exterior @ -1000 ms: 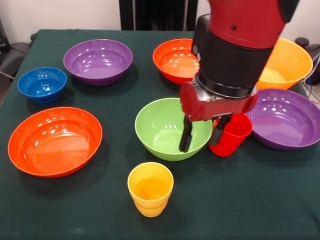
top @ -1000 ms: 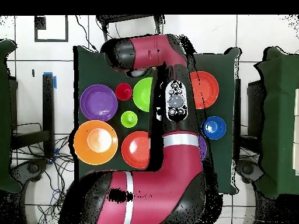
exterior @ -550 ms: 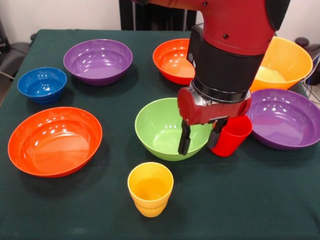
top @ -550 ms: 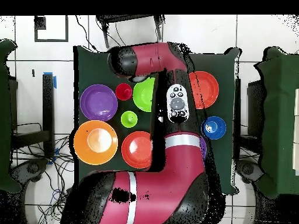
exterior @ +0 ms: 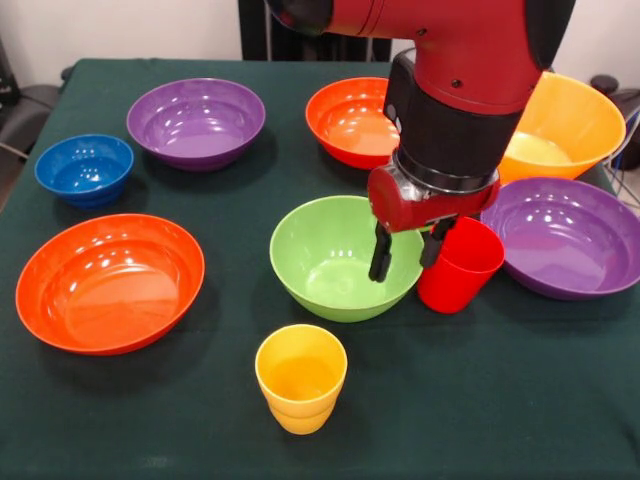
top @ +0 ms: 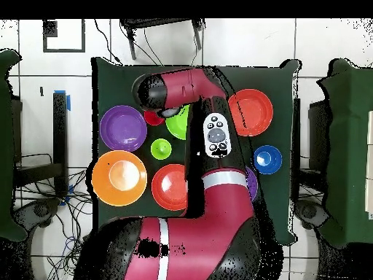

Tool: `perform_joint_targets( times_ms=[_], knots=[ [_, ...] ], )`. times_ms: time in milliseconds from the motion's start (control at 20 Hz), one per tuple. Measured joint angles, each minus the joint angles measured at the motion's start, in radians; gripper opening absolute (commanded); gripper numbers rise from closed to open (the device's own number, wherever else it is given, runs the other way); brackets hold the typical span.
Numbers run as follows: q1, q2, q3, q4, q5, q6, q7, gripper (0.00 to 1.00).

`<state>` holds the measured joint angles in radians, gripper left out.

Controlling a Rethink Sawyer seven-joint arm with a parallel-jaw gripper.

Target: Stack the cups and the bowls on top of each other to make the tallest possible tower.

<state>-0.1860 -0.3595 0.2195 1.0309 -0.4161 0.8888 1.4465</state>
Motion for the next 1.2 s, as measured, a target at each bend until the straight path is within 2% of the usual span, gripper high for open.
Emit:
perform_joint_targets(
  times_ms=[800, 1200],
  knots=[
    [0.0, -0.069, 0.001, 0.113, -0.003, 0.0, 0.0, 1.0],
    [0.0, -0.07, 0.004, 0.129, -0.003, -0.004, 0.0, 1.0]
  ],
)
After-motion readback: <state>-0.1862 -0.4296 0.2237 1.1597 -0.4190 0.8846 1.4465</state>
